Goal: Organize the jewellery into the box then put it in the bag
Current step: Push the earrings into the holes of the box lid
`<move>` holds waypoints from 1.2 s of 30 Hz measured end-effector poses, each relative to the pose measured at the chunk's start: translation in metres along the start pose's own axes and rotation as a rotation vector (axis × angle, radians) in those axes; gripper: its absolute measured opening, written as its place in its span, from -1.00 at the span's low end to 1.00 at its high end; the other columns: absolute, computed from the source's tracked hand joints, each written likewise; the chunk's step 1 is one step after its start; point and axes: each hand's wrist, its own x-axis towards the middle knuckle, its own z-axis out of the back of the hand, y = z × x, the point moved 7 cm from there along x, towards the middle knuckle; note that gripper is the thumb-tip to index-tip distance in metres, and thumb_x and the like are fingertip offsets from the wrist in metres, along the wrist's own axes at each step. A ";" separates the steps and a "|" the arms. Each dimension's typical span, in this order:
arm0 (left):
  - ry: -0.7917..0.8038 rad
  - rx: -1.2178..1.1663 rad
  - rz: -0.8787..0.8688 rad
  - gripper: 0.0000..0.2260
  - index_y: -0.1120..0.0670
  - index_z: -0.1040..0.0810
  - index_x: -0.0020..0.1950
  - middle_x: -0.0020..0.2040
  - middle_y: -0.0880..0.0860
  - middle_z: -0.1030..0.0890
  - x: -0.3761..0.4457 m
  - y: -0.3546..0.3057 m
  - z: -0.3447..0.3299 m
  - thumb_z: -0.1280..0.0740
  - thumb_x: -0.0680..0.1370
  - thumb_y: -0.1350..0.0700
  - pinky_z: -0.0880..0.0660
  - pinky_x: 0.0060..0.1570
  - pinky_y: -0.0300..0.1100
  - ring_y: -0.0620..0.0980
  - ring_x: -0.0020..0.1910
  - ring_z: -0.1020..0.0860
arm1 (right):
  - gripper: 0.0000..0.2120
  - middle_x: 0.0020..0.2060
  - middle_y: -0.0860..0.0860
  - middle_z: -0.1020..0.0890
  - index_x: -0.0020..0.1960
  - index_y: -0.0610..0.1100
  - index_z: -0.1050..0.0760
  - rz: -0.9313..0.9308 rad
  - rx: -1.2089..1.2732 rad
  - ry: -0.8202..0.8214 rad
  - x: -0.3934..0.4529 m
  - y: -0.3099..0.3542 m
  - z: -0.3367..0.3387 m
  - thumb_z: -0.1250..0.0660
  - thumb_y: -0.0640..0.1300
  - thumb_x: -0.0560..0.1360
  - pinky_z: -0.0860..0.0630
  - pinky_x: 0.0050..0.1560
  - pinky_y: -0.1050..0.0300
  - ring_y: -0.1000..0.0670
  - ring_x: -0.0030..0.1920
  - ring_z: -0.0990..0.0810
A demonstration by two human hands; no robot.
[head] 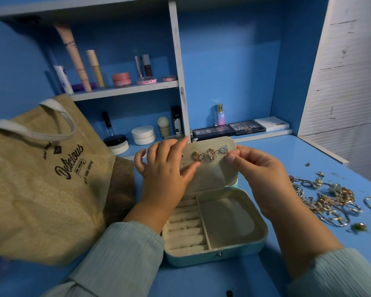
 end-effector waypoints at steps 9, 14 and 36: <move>-0.060 -0.056 -0.068 -0.63 -0.04 -0.44 0.15 -0.02 0.01 -0.56 -0.003 -0.009 0.020 -0.27 0.42 -0.18 -0.18 0.08 -0.04 -0.01 0.02 -0.36 | -0.87 -0.27 -0.09 -0.51 -0.24 -0.03 -0.53 0.081 -0.244 -0.059 -0.014 0.023 0.004 -0.36 -0.15 0.49 -0.40 -0.26 0.28 0.06 -0.31 -0.42; -0.094 -0.097 -0.106 -0.70 -0.07 -0.41 0.10 0.00 -0.04 -0.50 -0.011 -0.015 0.034 -0.25 0.45 -0.18 -0.18 0.07 -0.05 -0.01 0.01 -0.38 | -0.85 -0.40 0.03 -0.48 -0.25 -0.05 -0.50 0.187 -0.400 -0.068 -0.026 0.049 0.005 -0.35 -0.19 0.48 -0.24 -0.55 0.47 0.23 -0.55 -0.35; -0.129 -0.014 -0.153 -0.67 0.03 -0.49 -0.22 0.01 0.01 -0.34 -0.030 -0.031 0.059 -0.62 0.22 0.11 -0.19 0.05 -0.04 0.04 -0.05 -0.33 | -0.82 -0.36 0.15 -0.53 -0.20 0.01 -0.54 0.060 -1.058 0.434 -0.015 0.040 -0.051 -0.29 -0.22 0.51 -0.41 -0.33 0.35 0.18 -0.38 -0.44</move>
